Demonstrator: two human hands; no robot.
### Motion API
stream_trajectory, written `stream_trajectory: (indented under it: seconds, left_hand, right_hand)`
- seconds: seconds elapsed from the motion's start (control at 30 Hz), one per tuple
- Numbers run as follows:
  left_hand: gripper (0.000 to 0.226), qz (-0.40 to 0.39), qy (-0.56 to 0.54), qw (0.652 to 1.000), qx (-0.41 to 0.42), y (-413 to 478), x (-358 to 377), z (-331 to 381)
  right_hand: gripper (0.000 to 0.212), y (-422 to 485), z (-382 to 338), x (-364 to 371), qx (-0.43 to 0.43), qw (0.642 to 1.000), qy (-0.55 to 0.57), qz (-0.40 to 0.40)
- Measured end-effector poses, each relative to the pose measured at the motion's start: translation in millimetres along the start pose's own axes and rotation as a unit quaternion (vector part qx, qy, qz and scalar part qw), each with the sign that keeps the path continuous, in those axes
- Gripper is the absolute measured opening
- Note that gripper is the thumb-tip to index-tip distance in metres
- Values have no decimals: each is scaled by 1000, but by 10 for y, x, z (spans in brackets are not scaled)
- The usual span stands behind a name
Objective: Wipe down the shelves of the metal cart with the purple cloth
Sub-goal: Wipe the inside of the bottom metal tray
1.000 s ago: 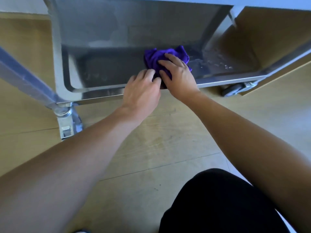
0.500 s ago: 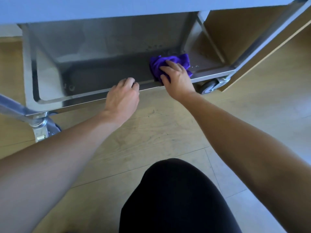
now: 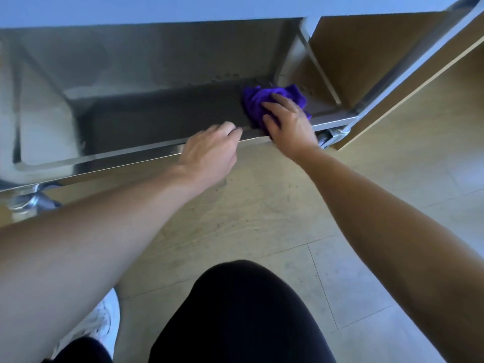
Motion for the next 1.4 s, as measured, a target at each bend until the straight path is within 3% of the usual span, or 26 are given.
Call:
stream_trajectory:
  seconds: [0.2, 0.3, 0.47, 0.73, 0.87, 1.03, 1.17, 1.3, 1.4]
  left_hand:
    - [31, 59, -19, 997, -36, 59, 209, -63]
    - [36, 62, -22, 997, -44, 111, 278, -95]
    - [36, 96, -16, 994, -41, 70, 350, -123]
    - [35, 118, -18, 992, -45, 92, 386, -124]
    - [32, 130, -23, 990, -49, 101, 420, -111]
    - [33, 129, -14, 990, -48, 104, 426, -138]
    - [33, 138, -9, 990, -38, 109, 433, -144]
    - [31, 147, -16, 988, -49, 117, 450, -138]
    - [31, 140, -31, 988, -49, 124, 448, -135]
  right_hand:
    - [39, 106, 472, -208, 156, 984, -12, 84]
    - [39, 194, 174, 19, 143, 985, -39, 84]
    - [36, 264, -167, 288, 23, 999, 0, 37]
    - [39, 322, 608, -293, 163, 982, -4, 95]
    - [40, 406, 454, -157, 208, 973, -6, 100]
    - [38, 401, -183, 333, 59, 997, 15, 56]
    - [41, 387, -15, 203, 22, 999, -4, 48]
    - [44, 344, 493, -98, 121, 985, -56, 105]
    - [44, 364, 644, -177, 190, 975, -29, 114]
Point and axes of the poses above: each hand's wrist, its own y-axis towards the middle knuckle, its own x-axis out of the palm, z = x × y, the point moved 2 cm from there along y, towards the middle knuckle, and after that the axes turned 10 degrees about y, right-handed, at the moved point
